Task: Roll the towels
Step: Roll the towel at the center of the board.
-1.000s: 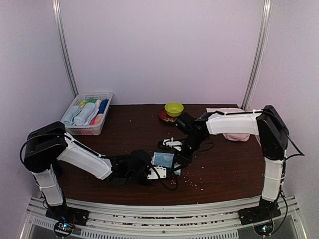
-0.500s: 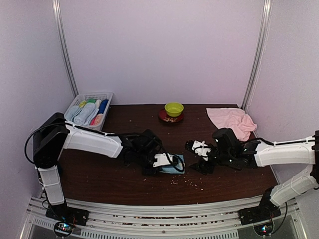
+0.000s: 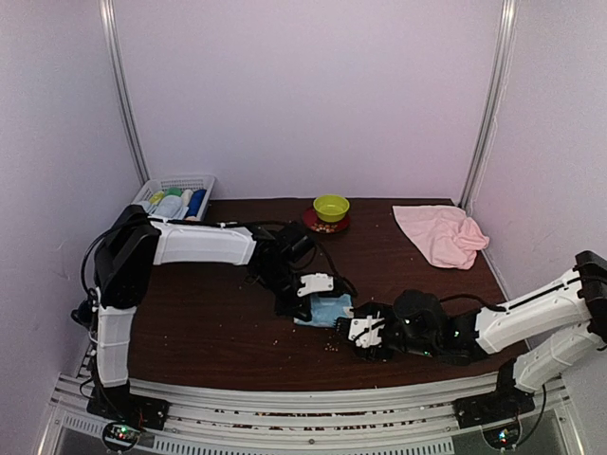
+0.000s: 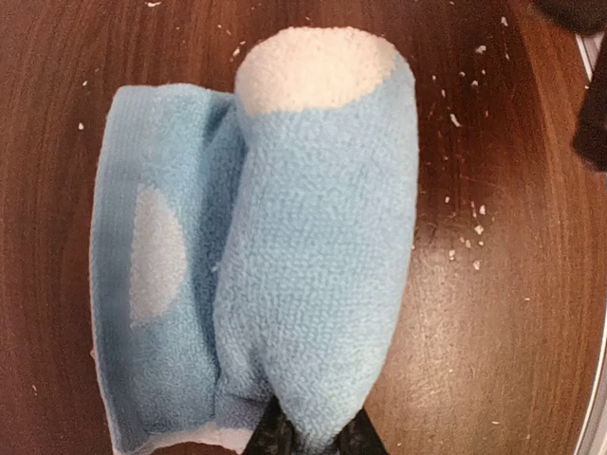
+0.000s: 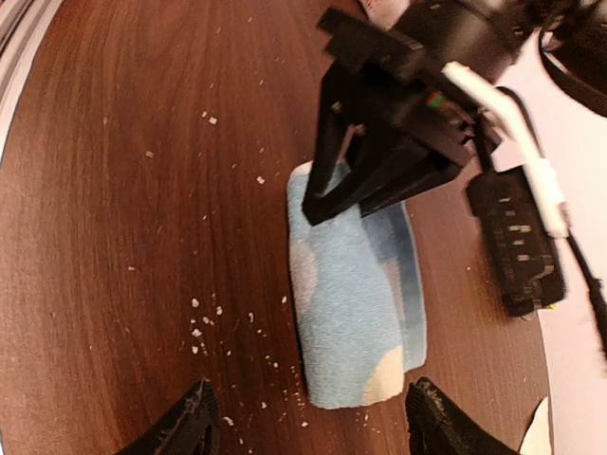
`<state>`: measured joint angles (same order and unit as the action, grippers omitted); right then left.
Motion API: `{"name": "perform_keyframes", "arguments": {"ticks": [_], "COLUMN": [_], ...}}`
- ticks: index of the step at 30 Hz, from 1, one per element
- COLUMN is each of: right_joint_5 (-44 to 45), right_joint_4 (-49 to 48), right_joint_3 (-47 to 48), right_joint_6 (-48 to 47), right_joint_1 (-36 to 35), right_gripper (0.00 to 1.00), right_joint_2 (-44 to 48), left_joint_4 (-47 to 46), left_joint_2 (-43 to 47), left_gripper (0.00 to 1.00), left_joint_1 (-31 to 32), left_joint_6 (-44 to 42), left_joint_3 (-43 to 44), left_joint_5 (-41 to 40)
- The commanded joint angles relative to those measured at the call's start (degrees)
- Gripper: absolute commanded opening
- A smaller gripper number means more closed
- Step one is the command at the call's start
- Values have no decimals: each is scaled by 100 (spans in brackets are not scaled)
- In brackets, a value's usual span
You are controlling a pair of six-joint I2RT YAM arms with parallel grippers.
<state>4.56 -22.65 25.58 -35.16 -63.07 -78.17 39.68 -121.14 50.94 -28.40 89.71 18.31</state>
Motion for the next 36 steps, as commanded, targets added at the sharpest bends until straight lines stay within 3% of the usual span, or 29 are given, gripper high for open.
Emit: {"name": "perform_keyframes", "arguments": {"ticks": [1,9,15,22,32,34,36], "right_joint_5": [812,1636,1714,1533,1336,1287,1156], "right_joint_4": [-400,-148,118,964,1787,1939,2147], "right_joint_3": [231,1021,1460,2161,2662,2751,2855], "right_joint_6": [-523,-996,-1208,-1105,-905,-858,-853], "right_joint_1": [-217,-250,-249,-184,19,73,127], "right_gripper": [68,68,66,42,47,44,33], "right_joint_2": [-571,-1591,-2056,-2480,-2771,-2828,-2880], "left_joint_4": [889,1184,1209,1220,1213,1215,1194], "left_joint_2": [-484,-775,-867,-865,-832,-832,-820], "left_gripper": [13,13,13,14,14,15,16], "left_joint_1": [-128,-267,-302,-344,-374,-374,-378], "left_joint_6": [-155,-294,-340,-363,-404,-403,-390], "left_joint_3": [295,578,609,610,539,541,536], "left_joint_5": [312,515,559,566,578,567,547]}}
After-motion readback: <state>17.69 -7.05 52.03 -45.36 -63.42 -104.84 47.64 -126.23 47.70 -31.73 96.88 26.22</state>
